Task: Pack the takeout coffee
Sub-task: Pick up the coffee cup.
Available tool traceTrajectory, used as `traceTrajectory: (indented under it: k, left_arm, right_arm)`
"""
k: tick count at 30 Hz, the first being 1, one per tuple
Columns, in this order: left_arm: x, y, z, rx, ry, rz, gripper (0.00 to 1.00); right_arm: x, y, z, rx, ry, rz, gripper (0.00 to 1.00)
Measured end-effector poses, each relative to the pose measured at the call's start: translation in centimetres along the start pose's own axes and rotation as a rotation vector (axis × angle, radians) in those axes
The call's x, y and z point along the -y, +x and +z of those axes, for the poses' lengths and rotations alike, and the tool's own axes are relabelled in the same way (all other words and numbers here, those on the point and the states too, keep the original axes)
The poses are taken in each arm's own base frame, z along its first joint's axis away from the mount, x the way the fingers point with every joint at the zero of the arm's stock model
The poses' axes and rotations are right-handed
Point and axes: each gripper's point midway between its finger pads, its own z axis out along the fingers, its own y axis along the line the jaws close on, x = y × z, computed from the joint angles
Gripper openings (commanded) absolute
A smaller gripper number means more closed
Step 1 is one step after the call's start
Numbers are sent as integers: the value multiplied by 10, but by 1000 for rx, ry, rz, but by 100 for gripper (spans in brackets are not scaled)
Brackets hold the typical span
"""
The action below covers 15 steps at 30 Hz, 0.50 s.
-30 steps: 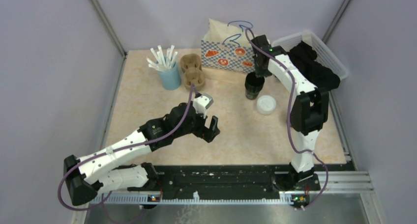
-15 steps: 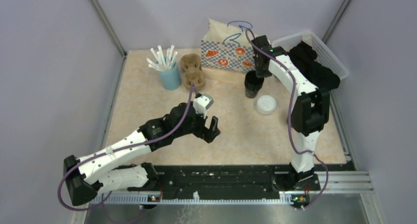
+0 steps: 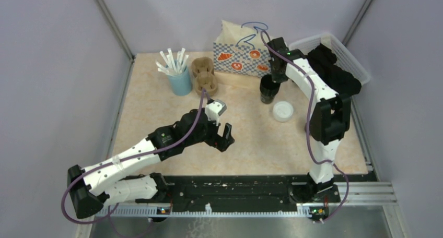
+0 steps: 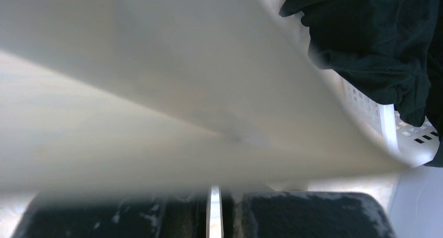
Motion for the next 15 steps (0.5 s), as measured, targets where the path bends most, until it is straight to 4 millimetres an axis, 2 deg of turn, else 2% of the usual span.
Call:
traceTrajectory:
  k: [8,11,15]
  left_arm:
    - [1,-2,-1,9,4,-16,99]
    - [2,-4,-2,18,7,-21,99]
    - [3,-5,-3,22,9,-27,98]
  right_arm:
    - [0,0,-1,-2,-1,-7,6]
    - [0,1,-1,-4,-1,-8,13]
    - [0,1,-1,-5,-2,-9,12]
